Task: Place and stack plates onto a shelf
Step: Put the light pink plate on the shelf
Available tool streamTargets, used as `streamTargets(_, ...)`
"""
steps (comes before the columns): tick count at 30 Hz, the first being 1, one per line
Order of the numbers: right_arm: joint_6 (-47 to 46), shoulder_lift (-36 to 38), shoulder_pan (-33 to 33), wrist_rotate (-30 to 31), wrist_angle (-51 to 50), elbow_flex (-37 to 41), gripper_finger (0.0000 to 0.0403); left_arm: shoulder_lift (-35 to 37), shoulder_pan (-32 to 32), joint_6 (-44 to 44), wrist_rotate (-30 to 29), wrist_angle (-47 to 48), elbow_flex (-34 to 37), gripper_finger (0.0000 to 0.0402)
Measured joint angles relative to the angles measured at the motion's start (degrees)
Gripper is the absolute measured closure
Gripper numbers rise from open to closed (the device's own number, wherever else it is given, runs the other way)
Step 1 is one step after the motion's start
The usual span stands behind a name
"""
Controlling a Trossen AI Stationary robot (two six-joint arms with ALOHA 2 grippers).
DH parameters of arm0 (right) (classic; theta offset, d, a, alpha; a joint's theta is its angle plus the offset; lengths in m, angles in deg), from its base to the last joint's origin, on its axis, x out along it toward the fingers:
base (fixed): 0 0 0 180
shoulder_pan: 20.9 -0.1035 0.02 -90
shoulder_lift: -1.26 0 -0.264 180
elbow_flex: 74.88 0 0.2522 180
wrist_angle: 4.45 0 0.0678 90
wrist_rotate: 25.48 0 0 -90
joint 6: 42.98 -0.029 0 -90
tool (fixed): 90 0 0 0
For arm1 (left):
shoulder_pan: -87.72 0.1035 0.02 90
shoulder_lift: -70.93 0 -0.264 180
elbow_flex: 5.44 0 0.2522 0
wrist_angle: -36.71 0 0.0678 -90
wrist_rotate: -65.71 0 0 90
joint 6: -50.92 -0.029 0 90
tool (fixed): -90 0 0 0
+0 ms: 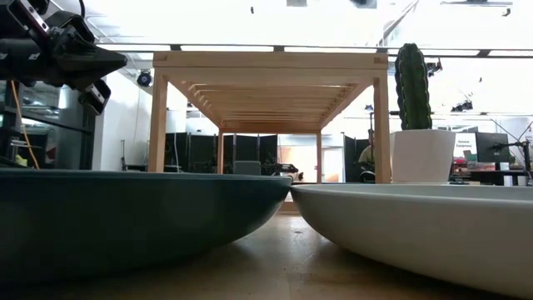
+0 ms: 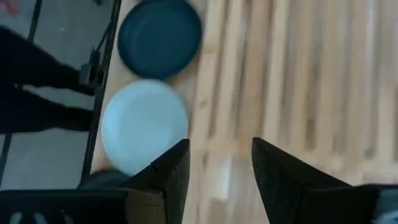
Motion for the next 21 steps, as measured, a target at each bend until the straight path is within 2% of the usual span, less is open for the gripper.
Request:
streamTargets(3, -6.72, 8.94, -3.89, 3.18, 5.39, 12.24, 0.0249, 0.0, 0.01, 0.0, 0.0, 0.0, -0.01, 0.0401)
streamTargets(7, -20.49, 21.11, -8.57, 5.58, 17.34, 29.42, 0.0249, 0.0, 0.0, 0.0, -0.01, 0.0, 0.0, 0.0401)
streamTargets(11, -33.11, 30.26, -11.62, 6.79, 29.03, 41.33, 0.0249, 0.0, -0.01, 0.0, -0.02, -0.01, -0.01, 0.0401)
streamTargets(15, -37.19, 35.39, -12.97, 8.72, 37.24, 47.23, 0.0249, 0.0, -0.01, 0.0, -0.02, -0.02, -0.01, 0.0401)
streamTargets(21, -35.67, 37.18, -12.89, 14.52, 45.47, 48.79, 0.0249, 0.0, 0.01, 0.0, -0.02, 0.0, -0.01, 0.0401)
